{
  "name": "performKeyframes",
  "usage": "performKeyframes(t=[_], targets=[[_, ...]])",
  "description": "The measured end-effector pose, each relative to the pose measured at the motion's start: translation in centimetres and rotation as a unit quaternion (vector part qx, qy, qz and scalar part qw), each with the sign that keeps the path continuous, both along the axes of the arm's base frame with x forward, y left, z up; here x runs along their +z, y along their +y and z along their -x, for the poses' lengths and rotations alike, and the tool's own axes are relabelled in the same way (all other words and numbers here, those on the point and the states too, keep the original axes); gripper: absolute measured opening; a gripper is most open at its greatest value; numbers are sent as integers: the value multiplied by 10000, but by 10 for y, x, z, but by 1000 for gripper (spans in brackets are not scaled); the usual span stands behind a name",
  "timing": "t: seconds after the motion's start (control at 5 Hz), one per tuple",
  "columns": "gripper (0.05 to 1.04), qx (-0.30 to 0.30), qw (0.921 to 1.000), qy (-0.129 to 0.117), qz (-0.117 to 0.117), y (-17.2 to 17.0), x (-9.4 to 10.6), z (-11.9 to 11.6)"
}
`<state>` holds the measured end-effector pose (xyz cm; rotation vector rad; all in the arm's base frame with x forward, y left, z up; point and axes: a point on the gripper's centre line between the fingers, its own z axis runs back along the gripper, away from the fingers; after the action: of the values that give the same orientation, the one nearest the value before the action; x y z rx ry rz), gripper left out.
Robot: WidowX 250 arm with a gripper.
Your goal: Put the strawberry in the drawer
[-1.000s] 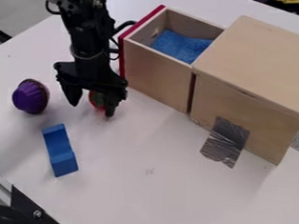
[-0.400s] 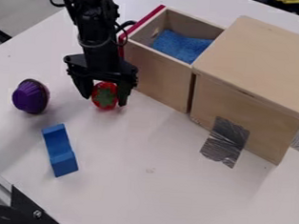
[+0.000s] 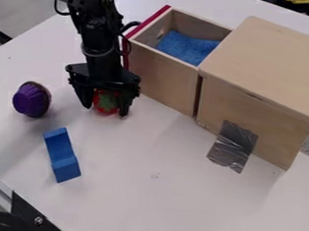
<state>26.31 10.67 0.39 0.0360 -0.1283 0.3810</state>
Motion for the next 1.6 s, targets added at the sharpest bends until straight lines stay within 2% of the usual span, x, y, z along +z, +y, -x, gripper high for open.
performKeyframes(t=[0.2, 0.4, 0.6, 0.8, 1.2, 1.4, 1.6], targets=[[951, 44, 10000, 5, -12, 3, -1, 2], [766, 71, 10000, 27, -50, 3, -3, 5], [766, 101, 9999, 46, -39, 3, -2, 7], [766, 140, 9999, -55, -33, 0, 9, 8], [766, -8, 9971, -759, -88, -16, 84, -9], [766, -171, 9961, -857, -124, -26, 112, -16], [766, -360, 9944, -985, 119, -40, 130, -35]])
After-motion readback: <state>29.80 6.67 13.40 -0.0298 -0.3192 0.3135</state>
